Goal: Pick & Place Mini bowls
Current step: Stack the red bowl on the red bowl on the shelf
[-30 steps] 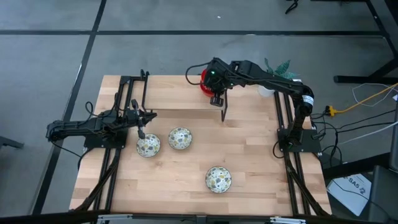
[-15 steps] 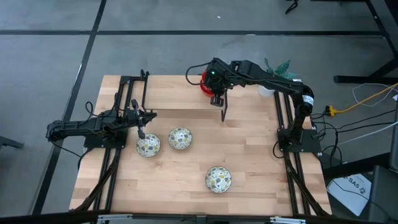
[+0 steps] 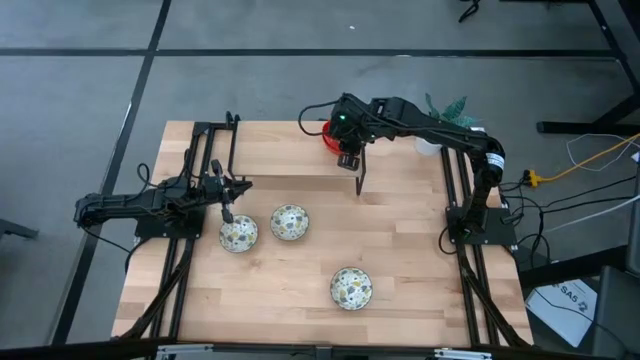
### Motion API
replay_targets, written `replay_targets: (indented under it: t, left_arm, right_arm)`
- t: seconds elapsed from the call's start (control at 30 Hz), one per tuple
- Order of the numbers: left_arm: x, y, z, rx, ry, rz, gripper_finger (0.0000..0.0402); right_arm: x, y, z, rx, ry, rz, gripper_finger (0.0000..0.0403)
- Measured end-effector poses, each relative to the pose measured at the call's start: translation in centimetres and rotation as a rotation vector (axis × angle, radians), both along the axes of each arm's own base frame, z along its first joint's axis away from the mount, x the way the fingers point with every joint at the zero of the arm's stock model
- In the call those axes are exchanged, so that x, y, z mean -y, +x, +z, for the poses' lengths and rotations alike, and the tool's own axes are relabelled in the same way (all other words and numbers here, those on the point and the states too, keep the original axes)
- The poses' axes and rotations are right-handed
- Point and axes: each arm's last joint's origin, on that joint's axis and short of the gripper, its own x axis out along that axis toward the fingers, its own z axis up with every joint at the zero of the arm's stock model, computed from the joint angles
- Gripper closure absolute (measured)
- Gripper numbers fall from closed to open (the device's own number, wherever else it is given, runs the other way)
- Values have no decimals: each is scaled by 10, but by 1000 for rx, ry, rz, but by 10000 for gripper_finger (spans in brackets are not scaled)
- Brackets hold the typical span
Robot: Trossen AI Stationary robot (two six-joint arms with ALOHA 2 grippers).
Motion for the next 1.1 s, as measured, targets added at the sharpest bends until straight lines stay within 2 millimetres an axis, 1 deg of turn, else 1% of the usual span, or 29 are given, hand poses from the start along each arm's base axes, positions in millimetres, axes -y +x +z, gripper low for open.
replay_targets:
  t: [0.2,0.47,0.57,0.67,0.8,0.83,0.93,1.1]
  left_arm:
    - [0,0,0,0,0,0,382]
    - [0,0,0,0,0,0,382]
    - [0,0,0,0,0,0,382]
    - [0,0,0,0,0,0,382]
    - [0,0,0,0,0,0,382]
    - [0,0,0,0,0,0,382]
    - [0,0,0,0,0,0,382]
    - [0,0,0,0,0,0,382]
  right_arm:
    - [-2,0,3,23,54,43,279]
    - [-5,-4,38,125,18,58,279]
    - [-6,-6,43,142,18,48,285]
    - [-6,-7,38,113,30,46,315]
    - [-4,-5,22,45,18,25,387]
    - [-3,-4,18,27,-1,9,393]
    - [-1,-3,13,5,-50,-34,394]
    - [-5,0,10,17,-41,-50,398]
